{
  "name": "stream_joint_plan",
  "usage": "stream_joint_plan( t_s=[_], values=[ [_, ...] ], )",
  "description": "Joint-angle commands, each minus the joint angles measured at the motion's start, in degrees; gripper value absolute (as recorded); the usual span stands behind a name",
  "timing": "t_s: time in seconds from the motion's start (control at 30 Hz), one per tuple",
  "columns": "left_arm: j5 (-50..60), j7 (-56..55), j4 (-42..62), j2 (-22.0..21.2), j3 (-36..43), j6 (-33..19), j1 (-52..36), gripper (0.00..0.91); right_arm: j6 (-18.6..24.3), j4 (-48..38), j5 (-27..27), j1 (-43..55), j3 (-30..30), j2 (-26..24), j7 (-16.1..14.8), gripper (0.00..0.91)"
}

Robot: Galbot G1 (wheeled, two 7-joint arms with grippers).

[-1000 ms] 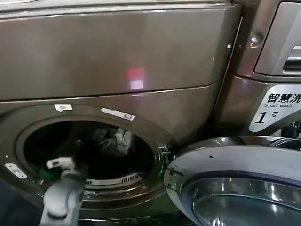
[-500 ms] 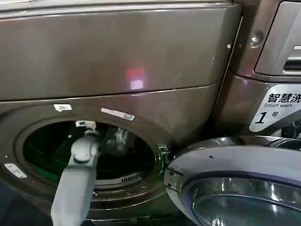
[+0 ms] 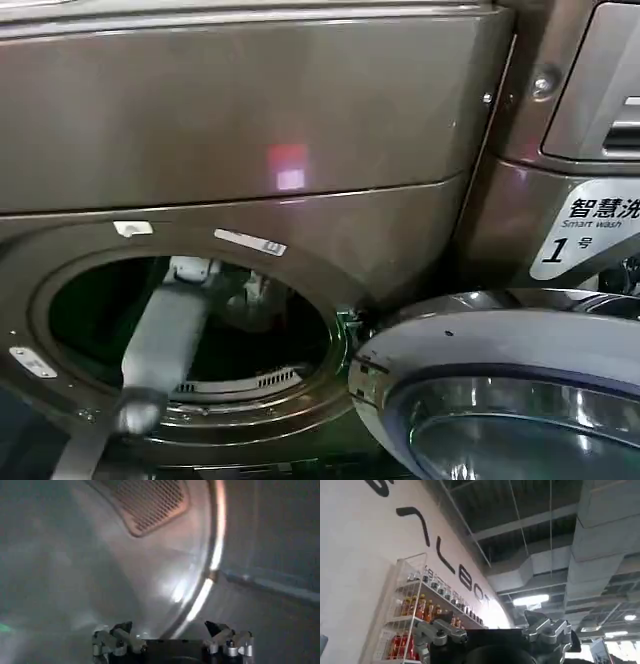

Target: Grasp the clothes from the dryer.

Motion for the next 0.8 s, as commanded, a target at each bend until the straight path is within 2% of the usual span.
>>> stream_joint_plan(
  t_s=[0.03, 0.53, 0.8],
  values=[
    [15.25, 10.21, 15.24, -1.64, 9.45, -6.74, -9.27, 0.907, 0.05, -0.2, -0.02, 0.18, -0.17, 0.08, -0.05, 0.907],
    [32.2, 14.74, 18.73, -2.7, 12.46, -8.87, -10.18, 0.907, 0.0, 0.66, -0.11, 0.46, -0.94, 0.46, -0.22, 0.907],
    [34.24, 15.41, 19.15, -3.74, 12.99, -9.98, -8.33, 0.907, 0.04, 0.74, -0.1, 0.24, -0.56, 0.68, -0.33, 0.907]
  ],
)
